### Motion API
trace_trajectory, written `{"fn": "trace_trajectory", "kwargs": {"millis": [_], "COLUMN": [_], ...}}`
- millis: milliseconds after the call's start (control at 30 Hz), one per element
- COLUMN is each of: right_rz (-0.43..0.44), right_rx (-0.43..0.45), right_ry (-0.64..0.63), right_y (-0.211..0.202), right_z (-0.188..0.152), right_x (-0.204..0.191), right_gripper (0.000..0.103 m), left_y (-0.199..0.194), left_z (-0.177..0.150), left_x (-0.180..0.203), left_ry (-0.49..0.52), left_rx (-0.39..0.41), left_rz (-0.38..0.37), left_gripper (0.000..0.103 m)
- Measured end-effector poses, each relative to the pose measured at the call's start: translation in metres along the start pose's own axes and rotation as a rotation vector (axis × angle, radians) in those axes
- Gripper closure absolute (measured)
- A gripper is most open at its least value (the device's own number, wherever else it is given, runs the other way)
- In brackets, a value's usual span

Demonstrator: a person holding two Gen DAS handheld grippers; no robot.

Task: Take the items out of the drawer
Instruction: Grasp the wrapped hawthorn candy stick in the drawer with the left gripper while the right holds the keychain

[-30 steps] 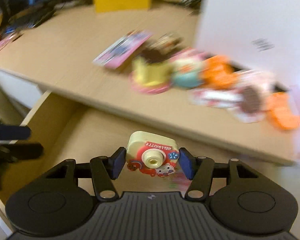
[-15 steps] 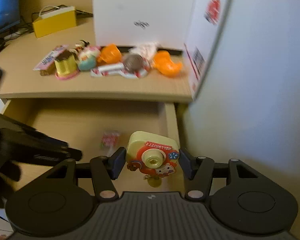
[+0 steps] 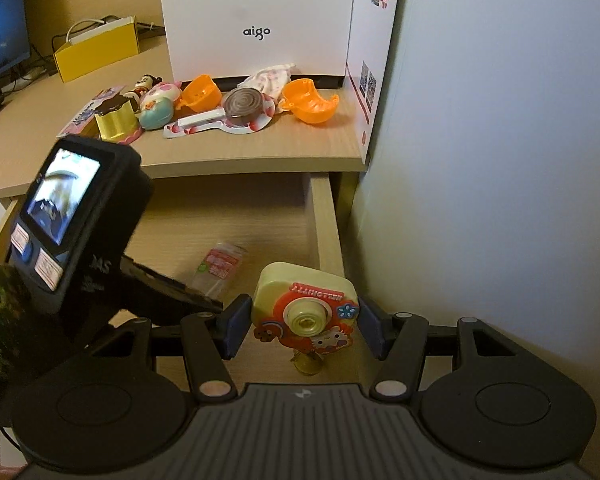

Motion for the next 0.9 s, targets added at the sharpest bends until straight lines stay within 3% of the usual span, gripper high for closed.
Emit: {"fn": "trace_trajectory", "kwargs": {"millis": [133,200,333,433,467,567,733,900], "right_rz": [0.009,0.015,0.017,0.024,0.026,0.034,0.038,0.099], "right_rx": [0.0,-0.003,-0.004,-0.006,-0.006,-0.009,-0.005,-0.009], "right_ry": [0.0,0.001,-0.004,-0.001,-0.001,-0.01,-0.041,-0.068], "right_y": [0.001,0.003,0.003,0.004,0.004,0.005,0.003,-0.006], "right_z": [0.0,-0.001,-0.003,-0.003,-0.003,-0.003,-0.002,0.003], "right_x": [0.0,0.0,-0.002,-0.002,-0.003,-0.006,-0.014,-0.031], "right_gripper": [0.045,0.045,0.045,0.045,0.045,0.045,0.045,0.045], "left_y": [0.0,0.0,0.0,-0.001,-0.002,-0.005,-0.036,-0.103], "left_z": [0.0,0.002,-0.002,-0.007,-0.007,-0.013,-0.027,-0.034], "left_x": [-0.003,-0.002,0.003,0.008,0.007,0.005,-0.004,-0.033], "left_ry": [0.006,0.006,0.093,0.17,0.166,0.13,0.153,0.079], "left_rx": [0.01,0.018,0.039,0.04,0.033,-0.027,-0.012,0.099], "left_rz": [-0.012,-0.038,-0.046,-0.038,-0.036,-0.09,-0.126,-0.156], "left_gripper": [0.056,0.048,0.044,0.051,0.062,0.063,0.063,0.063]}}
Point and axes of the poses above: each gripper's, at about its wrist camera, not at the fingertips, and y roughly the way its jaws point, x to its right, z to its top, the point moved 10 cm from there along y, roughly the way its jaws point, and after that the axes turned 2 degrees about -y, right-handed, at the moved point
